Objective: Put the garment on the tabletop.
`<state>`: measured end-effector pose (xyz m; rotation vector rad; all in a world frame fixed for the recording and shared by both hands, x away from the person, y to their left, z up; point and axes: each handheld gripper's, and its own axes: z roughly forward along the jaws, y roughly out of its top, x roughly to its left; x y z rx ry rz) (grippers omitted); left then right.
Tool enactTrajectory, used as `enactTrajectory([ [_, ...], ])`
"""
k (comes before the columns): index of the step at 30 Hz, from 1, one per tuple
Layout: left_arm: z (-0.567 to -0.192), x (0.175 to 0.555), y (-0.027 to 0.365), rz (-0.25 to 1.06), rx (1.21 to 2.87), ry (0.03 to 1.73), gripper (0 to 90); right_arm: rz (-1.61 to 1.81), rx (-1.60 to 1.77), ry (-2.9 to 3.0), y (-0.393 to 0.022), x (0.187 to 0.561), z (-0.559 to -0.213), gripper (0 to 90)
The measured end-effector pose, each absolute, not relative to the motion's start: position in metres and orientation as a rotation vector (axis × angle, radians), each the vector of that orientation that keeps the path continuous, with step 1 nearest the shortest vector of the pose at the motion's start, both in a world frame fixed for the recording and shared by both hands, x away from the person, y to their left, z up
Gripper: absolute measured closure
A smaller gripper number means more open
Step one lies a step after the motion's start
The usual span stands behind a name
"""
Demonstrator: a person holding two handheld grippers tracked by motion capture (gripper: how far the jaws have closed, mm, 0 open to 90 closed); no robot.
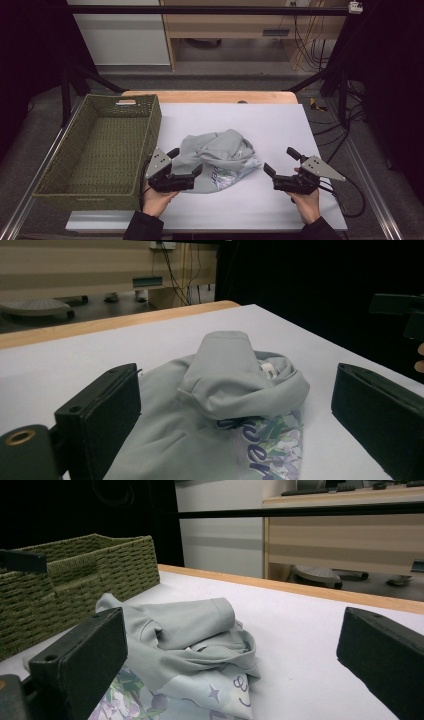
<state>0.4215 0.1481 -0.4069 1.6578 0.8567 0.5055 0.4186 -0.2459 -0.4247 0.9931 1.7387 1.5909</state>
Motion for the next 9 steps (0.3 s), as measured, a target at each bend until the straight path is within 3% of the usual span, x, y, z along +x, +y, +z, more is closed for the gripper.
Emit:
enactTrajectory([
  [9, -0.4160, 0.4158, 0.1564, 0.521, 1.661, 0.846, 4.9, 1.602, 1.035, 1.743, -0.2434, 0.4167, -0.4263, 0.4],
])
